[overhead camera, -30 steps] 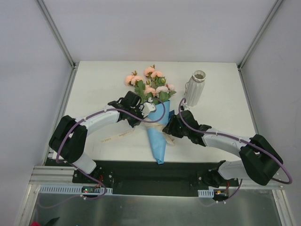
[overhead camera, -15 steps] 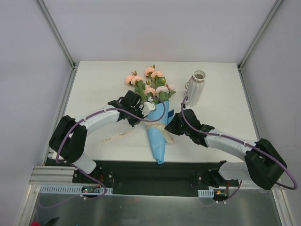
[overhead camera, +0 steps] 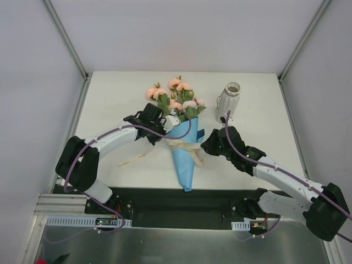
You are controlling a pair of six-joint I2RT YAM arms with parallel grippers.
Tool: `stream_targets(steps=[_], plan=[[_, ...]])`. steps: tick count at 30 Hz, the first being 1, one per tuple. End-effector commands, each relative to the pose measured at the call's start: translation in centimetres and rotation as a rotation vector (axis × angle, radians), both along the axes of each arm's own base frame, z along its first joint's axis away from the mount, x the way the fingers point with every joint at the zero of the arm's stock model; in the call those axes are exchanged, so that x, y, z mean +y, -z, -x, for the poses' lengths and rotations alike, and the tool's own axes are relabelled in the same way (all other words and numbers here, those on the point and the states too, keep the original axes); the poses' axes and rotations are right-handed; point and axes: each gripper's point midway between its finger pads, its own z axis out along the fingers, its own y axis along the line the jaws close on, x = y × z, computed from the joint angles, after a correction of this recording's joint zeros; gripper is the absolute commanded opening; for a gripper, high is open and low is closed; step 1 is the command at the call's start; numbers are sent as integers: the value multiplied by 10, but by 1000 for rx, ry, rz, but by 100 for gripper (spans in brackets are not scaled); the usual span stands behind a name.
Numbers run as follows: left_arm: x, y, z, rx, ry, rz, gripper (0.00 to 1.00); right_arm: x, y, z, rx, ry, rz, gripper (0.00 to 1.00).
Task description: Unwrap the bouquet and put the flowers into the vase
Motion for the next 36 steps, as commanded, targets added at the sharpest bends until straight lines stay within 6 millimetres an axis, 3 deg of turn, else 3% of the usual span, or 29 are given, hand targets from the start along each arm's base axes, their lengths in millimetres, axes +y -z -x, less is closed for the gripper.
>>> stream_targets(steps=[1, 2, 3, 6, 7, 8, 14, 20, 21, 22, 23, 24, 25, 26, 27, 29, 32, 33, 35, 36], plan=[[32, -42, -38, -125, -164, -9, 0, -35, -20, -5, -67, 84, 101, 8], [39, -49, -46, -145, -198, -11, 0, -48, -18, -7, -71, 121, 139, 7], [63, -56, -58, -164, -279, -21, 0, -58, -23, -8, -84, 150, 146, 6], [101, -77, -76, -197, -415, -9, 0, -94, -33, -16, -93, 271, 187, 1], [129, -79, -82, -205, -490, -29, 0, -110, -35, -22, -94, 325, 197, 1], [141, -82, -84, -218, -520, -40, 0, -122, -39, -23, -96, 365, 222, 1], [214, -81, -82, -235, -700, -115, 0, -206, -49, -26, -68, 667, 383, 1], [265, -81, -83, -253, -864, -207, 0, -257, -59, -21, -42, 839, 564, 2], [269, -80, -84, -252, -877, -216, 0, -261, -61, -22, -32, 850, 584, 5], [270, -82, -84, -255, -877, -216, 5, -266, -60, -20, -15, 851, 614, 27], [268, -79, -83, -248, -865, -215, 18, -267, -59, -20, -1, 844, 629, 41], [266, -81, -80, -250, -852, -205, 56, -265, -57, -21, 17, 823, 653, 54], [265, -79, -77, -245, -849, -204, 71, -261, -60, -22, 19, 794, 661, 65], [264, -81, -75, -250, -847, -197, 89, -256, -62, -22, 6, 737, 699, 68], [262, -90, -72, -270, -840, -178, 99, -235, -67, -22, -48, 648, 719, 72], [259, -95, -66, -272, -834, -163, 99, -212, -76, -21, -120, 526, 756, 84], [248, -112, -56, -271, -825, -98, 99, -151, -81, -11, -204, 241, 719, 97], [245, -118, -53, -274, -820, -74, 99, -119, -83, 1, -272, 61, 732, 99], [232, -121, -47, -239, -800, -18, 99, -83, -85, 17, -332, -109, 716, 96], [229, -121, -45, -229, -795, -6, 99, -55, -79, 36, -366, -255, 735, 96]])
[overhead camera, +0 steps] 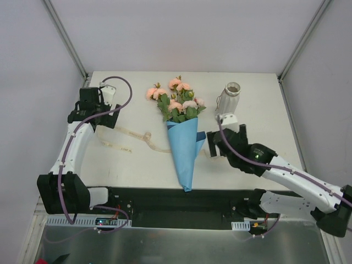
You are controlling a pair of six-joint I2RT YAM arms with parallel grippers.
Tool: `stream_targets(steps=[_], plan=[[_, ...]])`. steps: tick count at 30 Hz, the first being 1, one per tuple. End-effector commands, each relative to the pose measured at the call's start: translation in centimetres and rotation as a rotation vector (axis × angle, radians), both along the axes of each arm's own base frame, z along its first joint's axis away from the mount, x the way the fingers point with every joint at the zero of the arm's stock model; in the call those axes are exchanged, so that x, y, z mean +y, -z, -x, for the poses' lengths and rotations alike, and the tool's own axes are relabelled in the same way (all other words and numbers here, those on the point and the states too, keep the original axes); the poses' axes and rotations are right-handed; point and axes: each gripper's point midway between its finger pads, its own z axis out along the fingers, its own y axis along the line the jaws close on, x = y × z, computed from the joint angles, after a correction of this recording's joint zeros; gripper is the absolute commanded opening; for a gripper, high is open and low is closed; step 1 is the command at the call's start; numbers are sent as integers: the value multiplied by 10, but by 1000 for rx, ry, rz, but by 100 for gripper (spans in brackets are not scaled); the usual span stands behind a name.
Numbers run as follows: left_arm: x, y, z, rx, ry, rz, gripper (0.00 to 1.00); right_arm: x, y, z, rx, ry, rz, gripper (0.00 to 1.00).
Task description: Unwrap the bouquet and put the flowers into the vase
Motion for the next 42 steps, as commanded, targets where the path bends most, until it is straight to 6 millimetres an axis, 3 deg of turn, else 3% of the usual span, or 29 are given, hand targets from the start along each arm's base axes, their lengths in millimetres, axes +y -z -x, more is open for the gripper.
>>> stream_targets(steps=[1, 6, 12, 16, 23, 42], plan=[[-27, -15, 14, 0, 61, 129, 99, 75, -12, 45, -8, -437, 111, 96], [-35, 7, 27, 63, 71, 172, 99, 146, 29, 103, 71, -749, 249, 96], [-38, 45, 49, 157, 75, 175, 99, 182, 68, 121, 98, -867, 413, 96], [-37, 54, 55, 175, 68, 173, 99, 191, 88, 119, 113, -879, 482, 97], [-37, 45, 56, 138, 78, 167, 99, 193, 119, 121, 157, -897, 554, 98], [-37, 42, 56, 131, 71, 171, 99, 185, 137, 92, 50, -806, 734, 99]])
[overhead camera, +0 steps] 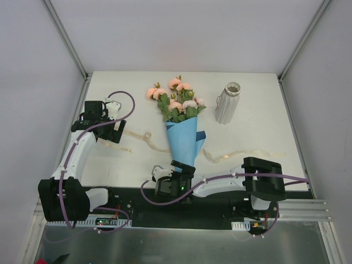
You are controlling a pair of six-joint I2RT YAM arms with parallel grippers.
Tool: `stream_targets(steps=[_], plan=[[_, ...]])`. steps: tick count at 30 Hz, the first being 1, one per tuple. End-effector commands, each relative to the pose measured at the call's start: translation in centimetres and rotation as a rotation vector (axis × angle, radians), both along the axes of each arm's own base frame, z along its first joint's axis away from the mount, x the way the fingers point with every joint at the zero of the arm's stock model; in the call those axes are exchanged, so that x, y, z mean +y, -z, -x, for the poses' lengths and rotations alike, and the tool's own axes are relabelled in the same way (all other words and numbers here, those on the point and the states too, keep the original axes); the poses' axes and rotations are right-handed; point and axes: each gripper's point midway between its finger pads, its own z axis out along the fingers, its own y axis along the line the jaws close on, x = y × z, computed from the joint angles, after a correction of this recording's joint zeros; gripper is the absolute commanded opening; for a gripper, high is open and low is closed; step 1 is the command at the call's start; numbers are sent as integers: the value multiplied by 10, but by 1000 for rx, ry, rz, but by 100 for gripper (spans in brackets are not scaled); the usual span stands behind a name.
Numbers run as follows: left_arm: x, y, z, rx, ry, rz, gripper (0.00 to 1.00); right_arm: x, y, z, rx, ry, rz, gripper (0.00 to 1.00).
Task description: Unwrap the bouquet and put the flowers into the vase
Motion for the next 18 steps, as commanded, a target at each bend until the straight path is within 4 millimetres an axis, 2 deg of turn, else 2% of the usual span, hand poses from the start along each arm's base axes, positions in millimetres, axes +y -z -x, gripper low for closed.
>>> stream_targets(steps=[1, 3, 6, 11, 12, 13, 15, 16, 18], plan=[[-4, -6, 0, -17, -1, 16, 99, 0, -9, -17, -107, 9, 34, 99], [-4, -8, -2, -24, -1, 19, 99, 0, -14, -21, -129, 18, 27, 97], [-6, -11, -3, -33, 1, 24, 99, 9, -35, -25, -161, 24, -48, 96], [-5, -14, -2, -43, 5, 21, 99, 13, -87, -35, -255, 82, -228, 93], [-5, -14, -2, -45, 5, 20, 99, 11, -94, -36, -263, 97, -263, 91], [-5, -14, -2, -45, 7, 19, 99, 9, -111, -35, -257, 114, -346, 91], [-6, -17, -3, -54, 9, 20, 99, 3, -123, -34, -255, 132, -426, 91], [-6, -18, -3, -57, 9, 20, 99, -3, -139, -34, -255, 161, -504, 91], [-7, -21, -4, -65, 14, 26, 99, -16, -143, -34, -257, 193, -532, 92]])
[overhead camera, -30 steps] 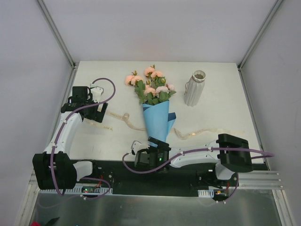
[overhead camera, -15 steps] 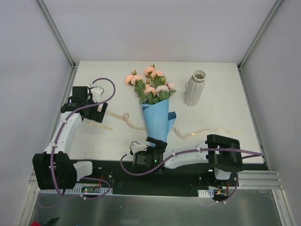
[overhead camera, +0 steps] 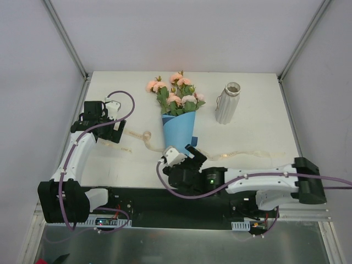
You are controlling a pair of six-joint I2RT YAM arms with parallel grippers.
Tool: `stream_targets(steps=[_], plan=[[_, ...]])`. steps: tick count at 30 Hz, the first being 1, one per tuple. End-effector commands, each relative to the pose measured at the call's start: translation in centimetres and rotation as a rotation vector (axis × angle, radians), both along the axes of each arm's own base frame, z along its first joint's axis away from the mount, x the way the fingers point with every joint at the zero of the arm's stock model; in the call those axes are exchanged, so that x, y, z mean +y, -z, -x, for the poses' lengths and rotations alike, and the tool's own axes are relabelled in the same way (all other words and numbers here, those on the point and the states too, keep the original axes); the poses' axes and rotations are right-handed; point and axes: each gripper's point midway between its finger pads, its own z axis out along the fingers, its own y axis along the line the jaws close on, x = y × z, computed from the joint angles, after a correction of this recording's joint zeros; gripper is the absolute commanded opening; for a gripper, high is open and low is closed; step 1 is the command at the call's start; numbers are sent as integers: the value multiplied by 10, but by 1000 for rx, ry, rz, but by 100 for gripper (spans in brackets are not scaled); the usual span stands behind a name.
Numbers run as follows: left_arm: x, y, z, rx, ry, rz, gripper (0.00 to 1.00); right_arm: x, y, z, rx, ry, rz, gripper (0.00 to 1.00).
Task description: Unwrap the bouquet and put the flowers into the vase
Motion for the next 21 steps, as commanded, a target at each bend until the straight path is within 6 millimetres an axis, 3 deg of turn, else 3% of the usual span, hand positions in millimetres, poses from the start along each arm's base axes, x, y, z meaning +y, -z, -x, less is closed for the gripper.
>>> stream_targets(steps=[1, 5, 6, 9, 11, 12, 14, 15, 21], plan=[[-6, -18, -5, -55, 15, 23, 99, -26, -46, -5, -40, 101, -229, 91], [-9, -25, -9, -69, 20, 34, 99, -53, -31, -2, -13, 168, -215, 93], [-10, -26, -9, -72, 21, 38, 99, -50, -25, 3, 17, 142, -206, 93], [-13, -27, -7, -74, 30, 45, 99, -31, -2, 19, 104, 32, -125, 98], [-17, -27, -6, -74, 42, 46, 99, -15, 2, 22, 128, -13, -86, 100], [-18, -25, -5, -67, 41, 47, 99, -5, 17, 28, 161, -67, -12, 100], [-18, -22, -4, -58, 40, 43, 99, 14, 20, 35, 195, -124, 3, 96], [-17, -21, -3, -54, 41, 39, 99, 21, 33, 40, 230, -165, 52, 96], [-13, -15, -1, -33, 47, 15, 99, 42, 58, 36, 262, -198, 137, 96]])
